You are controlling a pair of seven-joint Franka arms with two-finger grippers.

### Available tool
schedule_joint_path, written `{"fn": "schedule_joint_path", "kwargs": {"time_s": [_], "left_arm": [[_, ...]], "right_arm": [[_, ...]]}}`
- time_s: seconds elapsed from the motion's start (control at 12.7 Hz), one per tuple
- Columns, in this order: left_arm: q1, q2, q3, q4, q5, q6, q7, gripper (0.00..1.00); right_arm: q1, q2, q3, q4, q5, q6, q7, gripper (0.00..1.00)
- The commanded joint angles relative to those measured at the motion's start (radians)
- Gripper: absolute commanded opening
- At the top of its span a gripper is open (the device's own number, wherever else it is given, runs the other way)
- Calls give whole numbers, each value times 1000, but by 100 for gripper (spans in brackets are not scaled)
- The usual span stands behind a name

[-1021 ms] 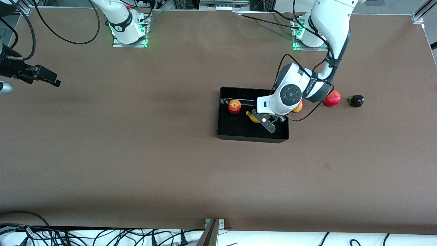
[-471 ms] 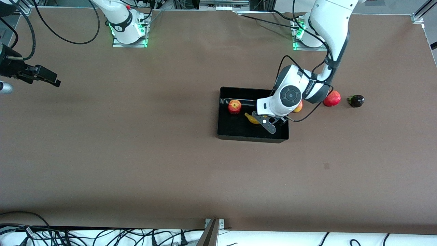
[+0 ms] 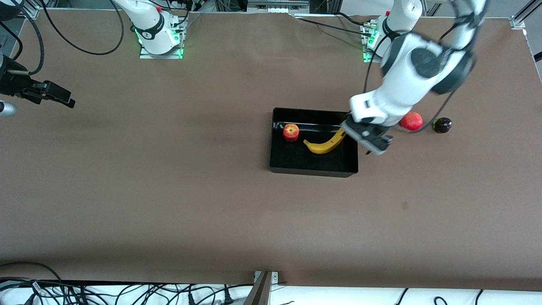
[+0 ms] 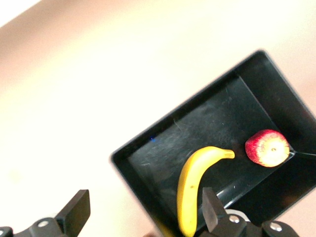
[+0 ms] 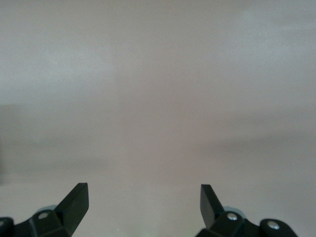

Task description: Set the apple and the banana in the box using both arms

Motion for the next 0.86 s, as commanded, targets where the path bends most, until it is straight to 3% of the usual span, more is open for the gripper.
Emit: {"fn": "schedule_joint_path", "kwargs": {"time_s": [0.0,0.24,0.39,0.63,0.79], "left_arm": [[95,-158,7,-37,-8,-180,0,100],[155,-185,83,89,12,-422,-21,100],[175,-179,86,181,82,-539,-101,100],[175,-131,126,275,99,-652,-222,100],[178,-116,126,270,96,-652,-227,100]], "right_arm": [[2,6,-2,18,-3,-17,8,100],[2,6,-2,18,-5,-17,7,100],[2,6,-2,18,-3,-17,8,100],[2,6,-2,18,-5,-17,8,100],[2,6,-2,18,-3,-17,8,100]]}}
